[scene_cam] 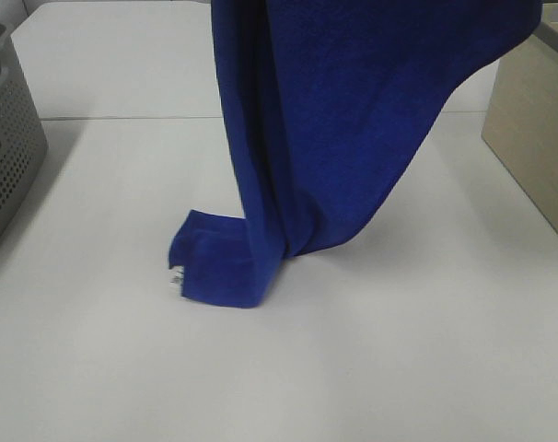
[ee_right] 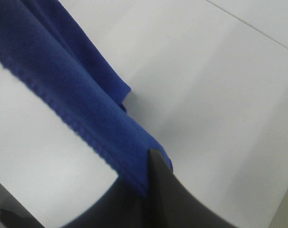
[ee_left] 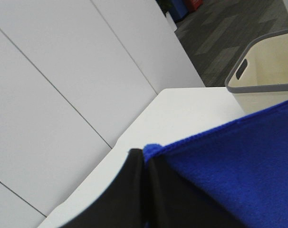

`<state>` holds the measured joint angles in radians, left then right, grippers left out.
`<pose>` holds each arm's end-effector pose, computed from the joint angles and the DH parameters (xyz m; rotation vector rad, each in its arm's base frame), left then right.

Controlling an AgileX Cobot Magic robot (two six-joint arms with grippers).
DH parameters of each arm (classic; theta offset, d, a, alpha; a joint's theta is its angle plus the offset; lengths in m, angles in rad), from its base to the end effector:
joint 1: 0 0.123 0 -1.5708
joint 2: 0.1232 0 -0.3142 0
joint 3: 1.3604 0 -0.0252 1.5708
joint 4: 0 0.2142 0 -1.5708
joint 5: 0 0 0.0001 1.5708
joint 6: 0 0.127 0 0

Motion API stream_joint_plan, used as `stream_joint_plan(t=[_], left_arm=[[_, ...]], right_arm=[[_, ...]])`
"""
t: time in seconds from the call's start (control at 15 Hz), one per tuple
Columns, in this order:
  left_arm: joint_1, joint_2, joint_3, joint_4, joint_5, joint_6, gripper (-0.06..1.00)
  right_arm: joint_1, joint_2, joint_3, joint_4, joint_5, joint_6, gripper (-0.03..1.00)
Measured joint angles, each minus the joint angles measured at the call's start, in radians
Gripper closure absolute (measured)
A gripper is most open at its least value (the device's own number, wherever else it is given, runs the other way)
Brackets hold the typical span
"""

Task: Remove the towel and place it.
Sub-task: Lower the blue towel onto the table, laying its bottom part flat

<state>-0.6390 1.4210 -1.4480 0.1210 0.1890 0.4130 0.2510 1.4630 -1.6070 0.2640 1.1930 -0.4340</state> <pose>0.2652 -0.1934 0.4771 0.8943 1.3802 -0.0632 0.2628 0.0992 0.4105 -0.8157 2.3638 0.2738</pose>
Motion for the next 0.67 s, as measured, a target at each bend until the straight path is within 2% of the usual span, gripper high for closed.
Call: stream_joint_plan(t=[0.2,0.4,0.47,0.6,0.67], left_arm=[[0.008,0.0,0.0,-0.002,-0.002,-0.018,0.94],[0.008,-0.004,-0.008,0.001,-0.003,-0.02,0.94],[0.015,-0.004,-0.031,0.011,-0.042,-0.015,0.94],[0.027,0.013,-0.039,0.034,-0.097,-0.012,0.94],[0.029,0.027,-0.039,0.043,-0.11,-0.012,0.94]], right_arm=[[0.001,0.0,-0.018,-0.005,0.0,0.002,0.95],[0.001,0.0,-0.029,-0.036,-0.091,-0.023,0.95],[0.001,0.0,-0.07,-0.058,-0.242,-0.036,0.95],[0.001,0.0,-0.107,-0.061,-0.385,-0.058,0.95],[0.001,0.0,-0.113,-0.061,-0.424,-0.071,0.95]])
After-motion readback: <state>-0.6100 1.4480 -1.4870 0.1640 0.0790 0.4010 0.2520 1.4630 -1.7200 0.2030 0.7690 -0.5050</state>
